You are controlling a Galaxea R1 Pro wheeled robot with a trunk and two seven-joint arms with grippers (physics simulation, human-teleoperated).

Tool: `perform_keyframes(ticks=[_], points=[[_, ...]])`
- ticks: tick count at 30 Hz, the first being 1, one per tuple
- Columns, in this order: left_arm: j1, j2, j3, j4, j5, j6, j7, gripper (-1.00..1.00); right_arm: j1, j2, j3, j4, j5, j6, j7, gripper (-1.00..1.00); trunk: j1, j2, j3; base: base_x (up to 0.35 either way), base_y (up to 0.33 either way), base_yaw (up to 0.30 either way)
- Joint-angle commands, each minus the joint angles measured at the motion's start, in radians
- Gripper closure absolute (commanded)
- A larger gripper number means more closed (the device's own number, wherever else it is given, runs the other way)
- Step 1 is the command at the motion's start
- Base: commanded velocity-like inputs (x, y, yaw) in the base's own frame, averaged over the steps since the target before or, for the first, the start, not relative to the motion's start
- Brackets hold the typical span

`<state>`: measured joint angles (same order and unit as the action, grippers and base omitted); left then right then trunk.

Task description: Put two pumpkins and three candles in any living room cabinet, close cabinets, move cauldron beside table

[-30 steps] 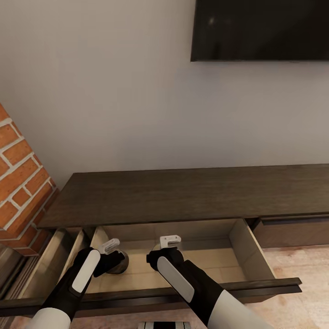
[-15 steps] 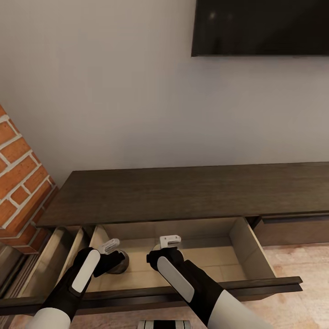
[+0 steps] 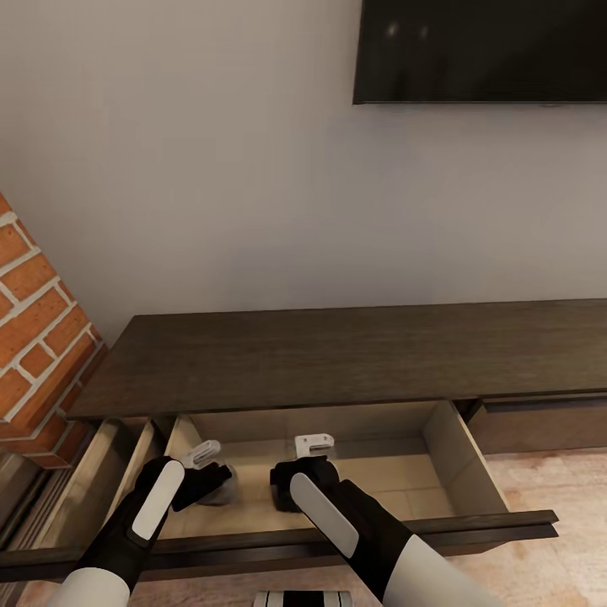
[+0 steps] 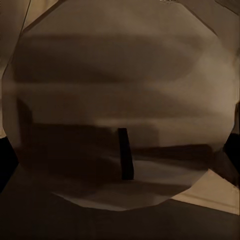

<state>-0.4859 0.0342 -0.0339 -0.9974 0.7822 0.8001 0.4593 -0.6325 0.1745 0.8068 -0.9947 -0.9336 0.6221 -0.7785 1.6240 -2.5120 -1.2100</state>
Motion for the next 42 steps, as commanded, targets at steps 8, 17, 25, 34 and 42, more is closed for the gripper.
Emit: perform_keyframes(ticks=[8, 17, 25, 34, 42], points=[[0.000, 0.000, -0.003, -0.001, 0.012, 0.001, 0.010, -1.00, -0.001, 0.000, 0.002, -0.001, -0.007, 0.002, -0.008, -1.00, 0.000, 0.000, -0.001, 0.000, 0.000, 0.000], [0.000, 0.000, -0.003, -0.003, 0.012, 0.003, 0.009, -1.00, -0.001, 0.000, 0.002, -0.001, -0.007, 0.002, -0.008, -1.00, -0.002, 0.001, 0.018, 0.000, 0.000, 0.000], [-0.001, 0.000, -0.001, -0.003, 0.012, 0.007, 0.009, -1.00, -0.001, 0.000, 0.002, -0.001, -0.007, 0.002, -0.006, -1.00, -0.006, 0.003, 0.049, 0.000, 0.000, 0.000], [-0.002, 0.001, 0.023, -0.019, 0.016, 0.010, 0.008, -1.00, -0.001, 0.000, 0.002, -0.002, -0.008, 0.002, -0.005, -1.00, -0.006, 0.003, 0.053, 0.000, 0.000, 0.000], [-0.002, -0.001, 0.026, -0.029, 0.018, 0.023, 0.007, -1.00, -0.001, 0.000, 0.002, -0.002, -0.008, 0.002, -0.005, -1.00, -0.010, 0.005, 0.080, 0.000, 0.000, 0.000]])
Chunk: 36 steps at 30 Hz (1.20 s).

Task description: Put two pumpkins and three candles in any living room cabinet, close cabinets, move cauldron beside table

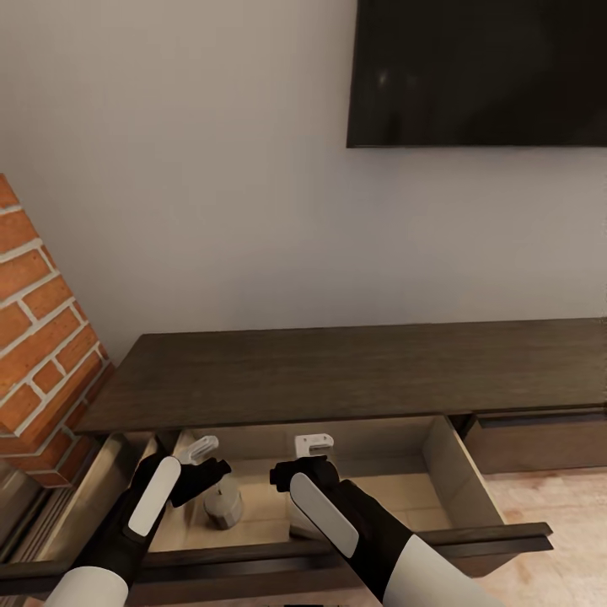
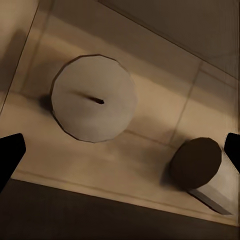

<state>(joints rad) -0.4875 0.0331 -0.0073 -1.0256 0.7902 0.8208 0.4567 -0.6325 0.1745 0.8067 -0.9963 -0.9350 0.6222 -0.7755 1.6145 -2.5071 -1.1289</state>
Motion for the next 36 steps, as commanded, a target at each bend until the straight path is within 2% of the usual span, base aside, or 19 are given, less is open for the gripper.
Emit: perform_keyframes(ticks=[1, 23, 30, 32, 36], points=[[0.000, 0.000, -0.001, -0.001, 0.010, 0.002, 0.009, -1.00, -0.001, 0.000, 0.002, -0.001, -0.007, 0.002, -0.008, -1.00, -0.001, 0.000, 0.003, 0.000, 0.000, 0.000], [0.000, 0.000, 0.000, -0.002, 0.011, 0.003, 0.009, -1.00, -0.001, 0.000, 0.000, -0.009, -0.005, 0.008, -0.003, -1.00, -0.010, 0.005, 0.088, -0.035, 0.005, 0.000], [0.000, 0.001, -0.001, -0.002, 0.011, 0.004, 0.009, -1.00, -0.001, 0.000, 0.000, -0.011, -0.007, 0.008, 0.000, -1.00, -0.014, 0.007, 0.115, -0.130, 0.000, 0.000], [0.000, 0.000, -0.001, -0.002, 0.011, 0.004, 0.009, -1.00, -0.001, 0.000, 0.000, -0.011, -0.020, 0.011, 0.000, -1.00, -0.015, 0.007, 0.123, -0.010, 0.000, 0.000], [0.000, -0.001, -0.001, -0.002, 0.011, 0.004, 0.009, -1.00, -0.001, 0.000, 0.000, -0.012, -0.036, 0.010, 0.000, -1.00, -0.030, 0.035, 0.135, -0.003, 0.000, 0.000]])
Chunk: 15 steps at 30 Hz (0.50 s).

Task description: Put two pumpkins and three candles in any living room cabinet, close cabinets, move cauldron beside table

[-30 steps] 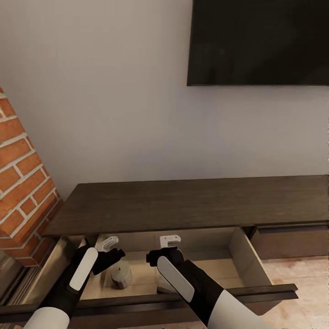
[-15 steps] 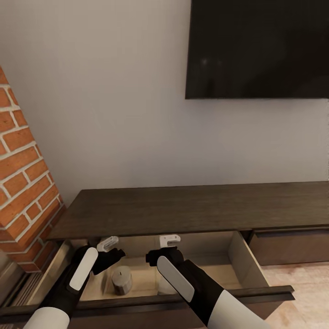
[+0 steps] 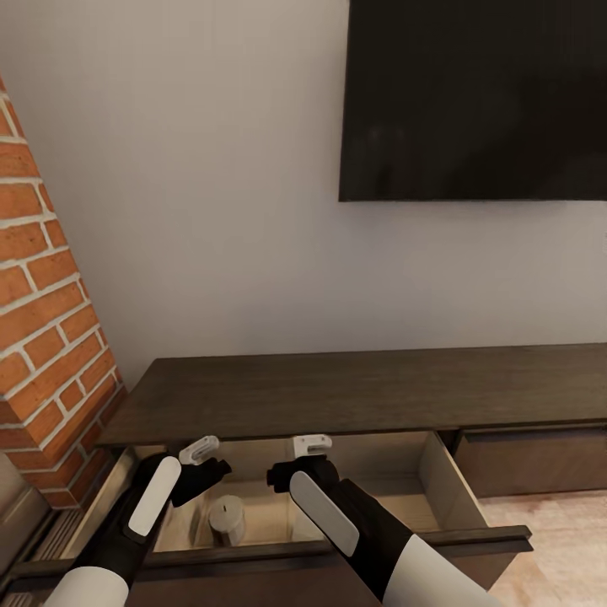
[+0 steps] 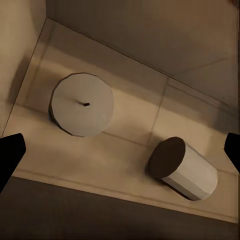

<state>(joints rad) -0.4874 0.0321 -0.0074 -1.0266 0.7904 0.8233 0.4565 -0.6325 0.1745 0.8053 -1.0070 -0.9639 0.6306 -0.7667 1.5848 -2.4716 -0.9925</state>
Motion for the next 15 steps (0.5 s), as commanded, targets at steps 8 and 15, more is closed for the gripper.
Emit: perform_keyframes(ticks=[8, 15], points=[[0.000, 0.001, -0.001, -0.002, 0.010, 0.003, 0.010, -1.00, -0.001, 0.000, 0.001, -0.001, -0.012, 0.001, -0.008, -1.00, -0.031, 0.056, 0.024, 0.000, 0.000, 0.000], [0.000, 0.000, -0.001, -0.003, 0.010, 0.003, 0.009, -1.00, -0.001, 0.000, 0.001, -0.001, -0.012, 0.001, -0.008, -1.00, -0.058, 0.105, 0.046, -0.133, 0.033, -0.146]])
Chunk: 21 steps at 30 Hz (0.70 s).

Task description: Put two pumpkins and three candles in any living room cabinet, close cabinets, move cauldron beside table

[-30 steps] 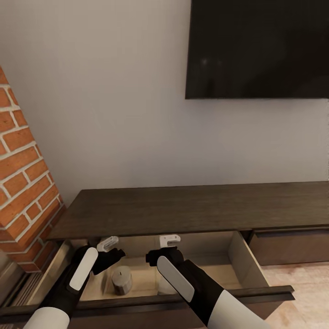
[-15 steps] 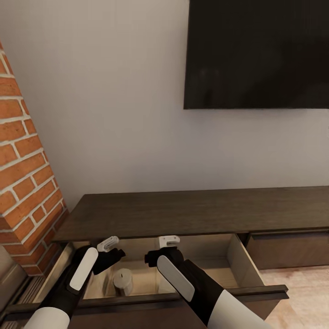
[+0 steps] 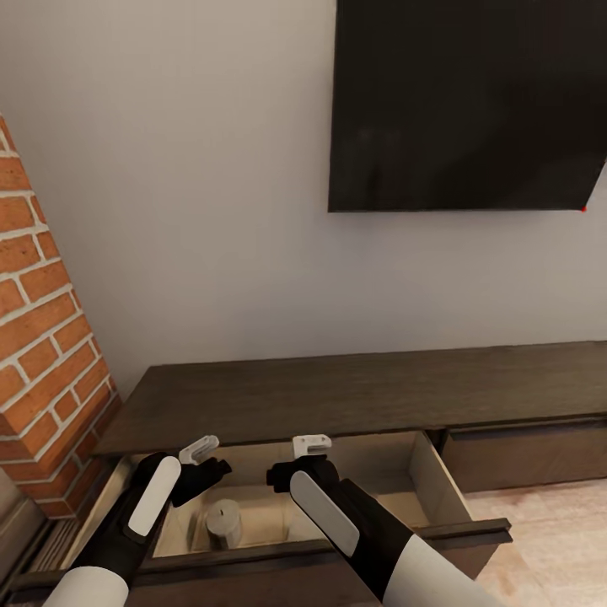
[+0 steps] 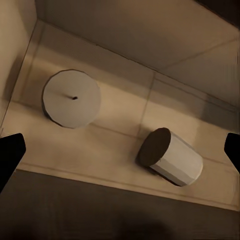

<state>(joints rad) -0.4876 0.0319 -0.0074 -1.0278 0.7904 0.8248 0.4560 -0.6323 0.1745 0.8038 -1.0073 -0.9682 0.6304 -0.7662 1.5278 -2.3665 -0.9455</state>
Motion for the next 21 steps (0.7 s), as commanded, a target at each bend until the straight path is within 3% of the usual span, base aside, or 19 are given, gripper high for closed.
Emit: perform_keyframes(ticks=[1, 21], points=[[0.000, 0.001, -0.001, -0.001, 0.010, 0.002, 0.009, -1.00, -0.001, 0.000, 0.002, -0.001, -0.007, 0.002, -0.008, -1.00, -0.005, 0.007, 0.002, -0.166, 0.049, -0.153], [0.000, 0.002, -0.002, -0.003, 0.010, 0.002, 0.009, -1.00, -0.001, 0.000, 0.002, -0.002, -0.009, 0.003, -0.010, -1.00, -0.081, 0.147, 0.065, -0.021, 0.006, -0.017]])
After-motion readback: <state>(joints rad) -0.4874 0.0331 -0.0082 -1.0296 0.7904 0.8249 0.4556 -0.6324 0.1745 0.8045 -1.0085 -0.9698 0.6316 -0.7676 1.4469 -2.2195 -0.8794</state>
